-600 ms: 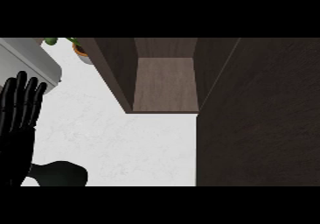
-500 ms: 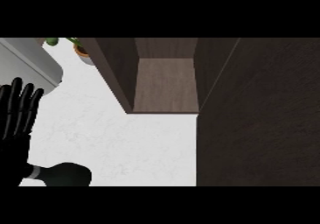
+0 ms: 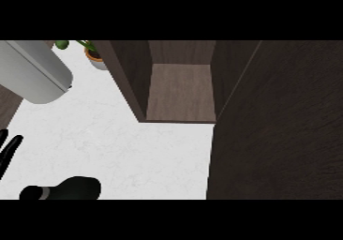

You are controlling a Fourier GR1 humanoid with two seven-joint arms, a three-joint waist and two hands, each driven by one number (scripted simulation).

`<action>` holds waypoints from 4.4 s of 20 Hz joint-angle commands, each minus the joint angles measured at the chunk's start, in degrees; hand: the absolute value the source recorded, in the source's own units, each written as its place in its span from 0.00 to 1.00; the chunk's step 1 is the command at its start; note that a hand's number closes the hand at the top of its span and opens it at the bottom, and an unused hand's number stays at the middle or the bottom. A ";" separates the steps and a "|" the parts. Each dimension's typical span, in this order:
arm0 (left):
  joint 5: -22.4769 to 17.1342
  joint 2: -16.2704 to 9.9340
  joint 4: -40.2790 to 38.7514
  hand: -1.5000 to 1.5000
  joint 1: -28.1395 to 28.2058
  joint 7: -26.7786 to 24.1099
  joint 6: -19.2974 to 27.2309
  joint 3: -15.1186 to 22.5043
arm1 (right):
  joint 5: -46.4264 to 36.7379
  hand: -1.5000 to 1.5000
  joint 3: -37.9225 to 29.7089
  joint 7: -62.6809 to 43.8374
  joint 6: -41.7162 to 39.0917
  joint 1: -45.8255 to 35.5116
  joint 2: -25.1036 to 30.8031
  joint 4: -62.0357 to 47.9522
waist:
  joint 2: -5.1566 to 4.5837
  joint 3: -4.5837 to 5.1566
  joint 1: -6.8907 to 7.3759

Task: Pick up the wine, place it into the cabinet and close the cabinet

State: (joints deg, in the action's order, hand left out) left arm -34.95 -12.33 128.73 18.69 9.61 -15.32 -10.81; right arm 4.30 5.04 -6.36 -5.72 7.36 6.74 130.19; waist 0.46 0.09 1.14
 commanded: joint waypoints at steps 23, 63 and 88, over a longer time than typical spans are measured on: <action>-31.46 -9.45 15.18 0.00 2.79 23.40 10.74 -22.14 | 6.28 0.00 -3.26 -39.19 9.31 -22.38 4.52 18.01 | -0.18 -0.10 -0.64; 3.55 4.15 -16.56 0.00 3.11 3.36 -8.43 -10.62 | 5.24 0.00 -6.28 -56.77 14.48 -42.09 7.81 16.28 | -0.29 -0.06 -1.10; 21.12 7.90 -50.71 0.00 -2.68 -20.61 -18.19 -9.56 | 2.34 0.00 -3.25 -60.00 17.55 -45.50 8.46 17.71 | -0.25 -0.01 -1.46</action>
State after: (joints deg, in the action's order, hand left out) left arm -16.45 -5.82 83.05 17.15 -7.39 -33.12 -21.44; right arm 3.87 1.66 -59.81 10.38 -37.19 15.12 142.44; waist 0.19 0.04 -0.28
